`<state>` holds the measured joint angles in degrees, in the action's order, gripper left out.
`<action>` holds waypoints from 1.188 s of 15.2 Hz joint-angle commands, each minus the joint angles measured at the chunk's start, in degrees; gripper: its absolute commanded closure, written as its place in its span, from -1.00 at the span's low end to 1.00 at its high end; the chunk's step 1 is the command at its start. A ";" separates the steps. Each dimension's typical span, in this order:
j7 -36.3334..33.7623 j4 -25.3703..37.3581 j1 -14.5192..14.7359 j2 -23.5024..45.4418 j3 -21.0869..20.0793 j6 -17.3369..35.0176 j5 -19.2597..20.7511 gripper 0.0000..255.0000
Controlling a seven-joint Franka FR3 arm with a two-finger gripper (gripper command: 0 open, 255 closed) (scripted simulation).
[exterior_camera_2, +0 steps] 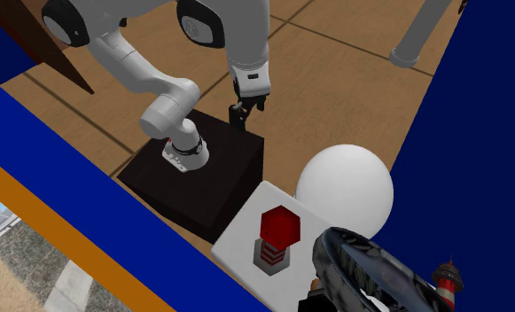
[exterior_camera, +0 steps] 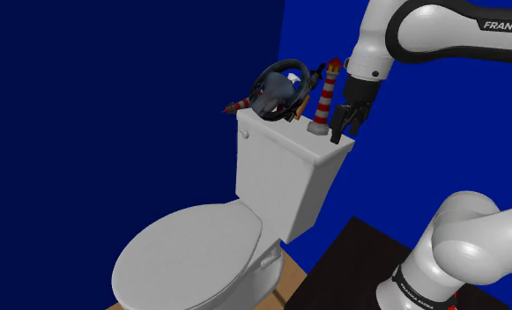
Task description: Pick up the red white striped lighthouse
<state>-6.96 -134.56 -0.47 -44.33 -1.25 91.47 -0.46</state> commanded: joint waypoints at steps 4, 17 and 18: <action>2.94 2.18 -1.23 2.45 1.82 2.32 3.38 -1.00; 14.17 16.25 -4.97 15.13 8.91 11.99 13.82 -1.00; 14.98 17.64 -5.16 16.22 9.41 12.65 14.32 -1.00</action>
<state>7.23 -118.71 -5.48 -29.75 7.67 103.27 13.33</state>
